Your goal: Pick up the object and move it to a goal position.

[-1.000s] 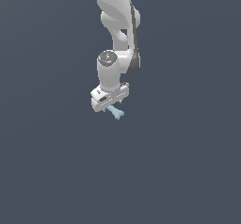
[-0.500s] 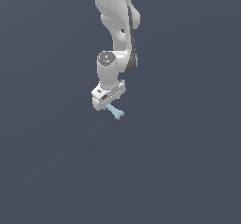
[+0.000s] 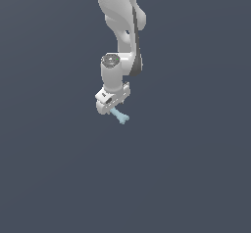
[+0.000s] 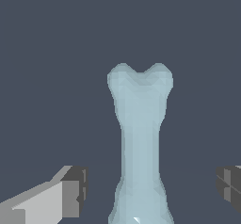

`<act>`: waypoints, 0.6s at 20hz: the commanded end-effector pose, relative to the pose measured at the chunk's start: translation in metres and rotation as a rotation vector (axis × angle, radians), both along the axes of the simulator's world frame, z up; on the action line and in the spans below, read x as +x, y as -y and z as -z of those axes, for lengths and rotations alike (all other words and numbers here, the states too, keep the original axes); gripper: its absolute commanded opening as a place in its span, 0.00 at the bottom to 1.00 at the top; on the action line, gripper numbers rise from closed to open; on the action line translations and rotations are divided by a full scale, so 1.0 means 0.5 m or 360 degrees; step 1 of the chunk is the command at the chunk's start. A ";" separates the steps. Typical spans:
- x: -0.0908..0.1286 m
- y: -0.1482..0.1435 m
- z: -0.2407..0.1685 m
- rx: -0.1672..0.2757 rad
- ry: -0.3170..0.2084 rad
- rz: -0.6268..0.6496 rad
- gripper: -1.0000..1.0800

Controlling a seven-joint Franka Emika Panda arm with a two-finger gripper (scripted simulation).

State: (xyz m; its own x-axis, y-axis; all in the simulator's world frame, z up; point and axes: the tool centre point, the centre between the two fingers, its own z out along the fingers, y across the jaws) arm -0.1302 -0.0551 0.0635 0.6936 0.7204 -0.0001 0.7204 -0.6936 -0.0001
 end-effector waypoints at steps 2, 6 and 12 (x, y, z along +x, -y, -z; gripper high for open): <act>-0.001 0.000 0.011 0.0000 -0.0001 -0.0001 0.96; -0.002 0.000 0.040 0.0000 0.0000 -0.0003 0.96; -0.003 0.000 0.087 0.0000 0.0000 -0.0007 0.96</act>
State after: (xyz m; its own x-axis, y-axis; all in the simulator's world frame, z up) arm -0.1319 -0.0549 0.0249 0.6908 0.7230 -0.0006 0.7230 -0.6908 -0.0009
